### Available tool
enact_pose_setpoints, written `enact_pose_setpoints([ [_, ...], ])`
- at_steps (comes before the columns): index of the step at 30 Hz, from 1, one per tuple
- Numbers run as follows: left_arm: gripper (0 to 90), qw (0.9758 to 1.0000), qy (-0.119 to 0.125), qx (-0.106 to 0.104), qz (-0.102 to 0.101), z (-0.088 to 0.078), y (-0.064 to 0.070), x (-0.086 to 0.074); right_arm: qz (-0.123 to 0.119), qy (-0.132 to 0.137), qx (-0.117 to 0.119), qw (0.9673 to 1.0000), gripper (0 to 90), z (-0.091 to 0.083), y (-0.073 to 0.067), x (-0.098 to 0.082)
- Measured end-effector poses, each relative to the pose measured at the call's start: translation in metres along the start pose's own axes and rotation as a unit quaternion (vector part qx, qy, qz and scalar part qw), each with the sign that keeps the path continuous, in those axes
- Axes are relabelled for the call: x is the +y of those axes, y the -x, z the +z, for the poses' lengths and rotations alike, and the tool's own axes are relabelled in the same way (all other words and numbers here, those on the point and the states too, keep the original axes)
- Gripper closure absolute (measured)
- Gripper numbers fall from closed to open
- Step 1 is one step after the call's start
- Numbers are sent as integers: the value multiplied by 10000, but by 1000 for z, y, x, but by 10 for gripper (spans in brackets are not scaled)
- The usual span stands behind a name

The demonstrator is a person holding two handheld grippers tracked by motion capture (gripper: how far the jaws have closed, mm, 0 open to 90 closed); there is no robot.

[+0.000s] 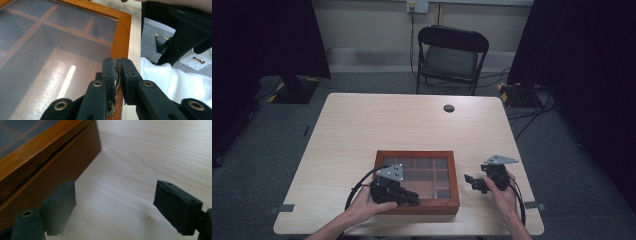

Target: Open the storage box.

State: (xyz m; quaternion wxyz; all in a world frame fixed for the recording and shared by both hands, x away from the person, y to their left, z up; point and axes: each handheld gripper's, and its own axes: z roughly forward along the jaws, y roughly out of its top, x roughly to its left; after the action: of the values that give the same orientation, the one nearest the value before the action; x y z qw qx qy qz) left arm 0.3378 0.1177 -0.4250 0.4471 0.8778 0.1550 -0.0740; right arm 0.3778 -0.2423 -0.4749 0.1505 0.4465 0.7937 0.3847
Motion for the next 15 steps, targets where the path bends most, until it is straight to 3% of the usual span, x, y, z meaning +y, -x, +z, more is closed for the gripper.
enact_pose_setpoints([
  [5, 821, 10000, 11, 12, -25, -4, 0, 4, -217, -64, 345, 9992, 186, 0, -11, 2],
  [10, 822, 10000, -27, -21, 2, -5, 0, 7, -410, 47, 692, 9967, 197, -2, -22, 4],
  [15, 821, 10000, -9, -42, 1, -10, 0, 11, -479, 132, 807, 9955, 231, -7, -26, 5],
])
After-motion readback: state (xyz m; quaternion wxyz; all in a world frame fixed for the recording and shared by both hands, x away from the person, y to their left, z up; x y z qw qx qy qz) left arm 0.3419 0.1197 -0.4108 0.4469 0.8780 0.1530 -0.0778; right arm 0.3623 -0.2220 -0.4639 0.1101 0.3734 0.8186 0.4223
